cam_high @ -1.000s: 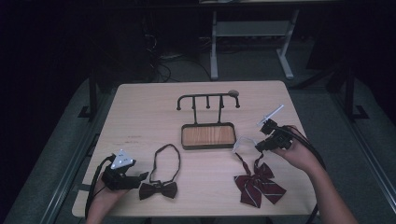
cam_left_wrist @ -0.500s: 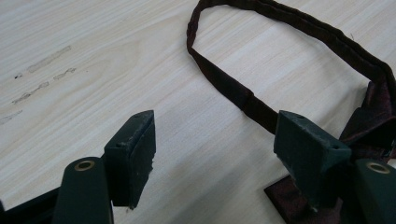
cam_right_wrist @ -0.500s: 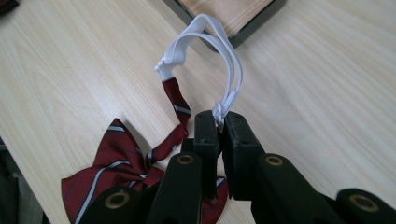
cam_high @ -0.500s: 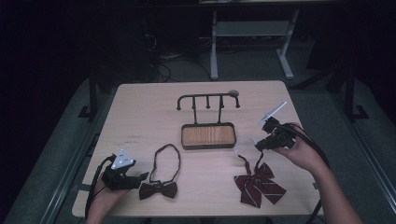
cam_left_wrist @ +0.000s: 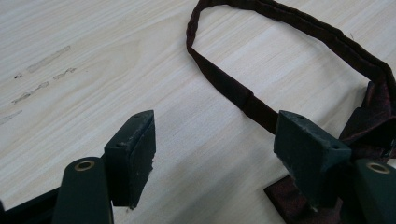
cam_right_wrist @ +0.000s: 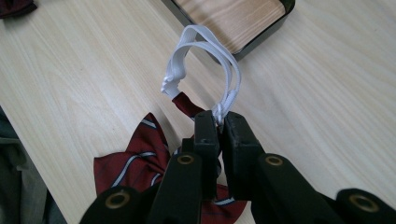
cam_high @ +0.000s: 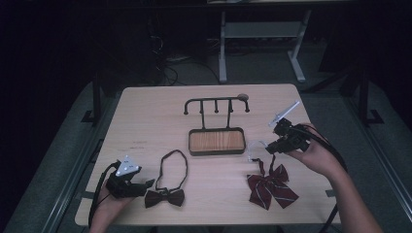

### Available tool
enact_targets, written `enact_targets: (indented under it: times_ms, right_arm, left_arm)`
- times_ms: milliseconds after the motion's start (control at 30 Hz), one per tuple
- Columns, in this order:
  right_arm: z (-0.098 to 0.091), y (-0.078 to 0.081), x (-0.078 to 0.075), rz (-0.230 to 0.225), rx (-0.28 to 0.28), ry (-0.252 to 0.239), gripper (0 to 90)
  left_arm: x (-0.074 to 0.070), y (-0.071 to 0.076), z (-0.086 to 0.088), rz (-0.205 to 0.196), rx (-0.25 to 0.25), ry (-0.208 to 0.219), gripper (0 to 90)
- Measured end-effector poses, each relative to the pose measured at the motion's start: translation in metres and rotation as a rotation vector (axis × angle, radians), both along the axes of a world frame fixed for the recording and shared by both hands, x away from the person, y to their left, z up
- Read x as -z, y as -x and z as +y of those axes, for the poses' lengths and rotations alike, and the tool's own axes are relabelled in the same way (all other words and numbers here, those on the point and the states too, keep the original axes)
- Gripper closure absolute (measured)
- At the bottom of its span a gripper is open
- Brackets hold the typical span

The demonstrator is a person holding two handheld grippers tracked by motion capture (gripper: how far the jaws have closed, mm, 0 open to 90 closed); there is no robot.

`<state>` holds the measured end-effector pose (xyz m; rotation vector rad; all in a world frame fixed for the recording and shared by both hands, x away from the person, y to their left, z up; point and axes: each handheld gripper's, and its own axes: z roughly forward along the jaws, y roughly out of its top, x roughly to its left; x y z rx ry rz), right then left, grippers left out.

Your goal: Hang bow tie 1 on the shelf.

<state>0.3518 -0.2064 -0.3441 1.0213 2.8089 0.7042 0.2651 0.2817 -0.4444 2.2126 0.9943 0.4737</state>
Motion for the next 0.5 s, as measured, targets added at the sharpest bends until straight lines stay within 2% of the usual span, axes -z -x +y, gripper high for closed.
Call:
enact_targets:
  times_ms: [500]
  right_arm:
    - [0.001, 0.0, -0.025, -0.045, -0.01, -0.003, 84.4]
  left_arm:
    - [0.001, -0.001, 0.001, 0.002, 0.004, 0.001, 30.0]
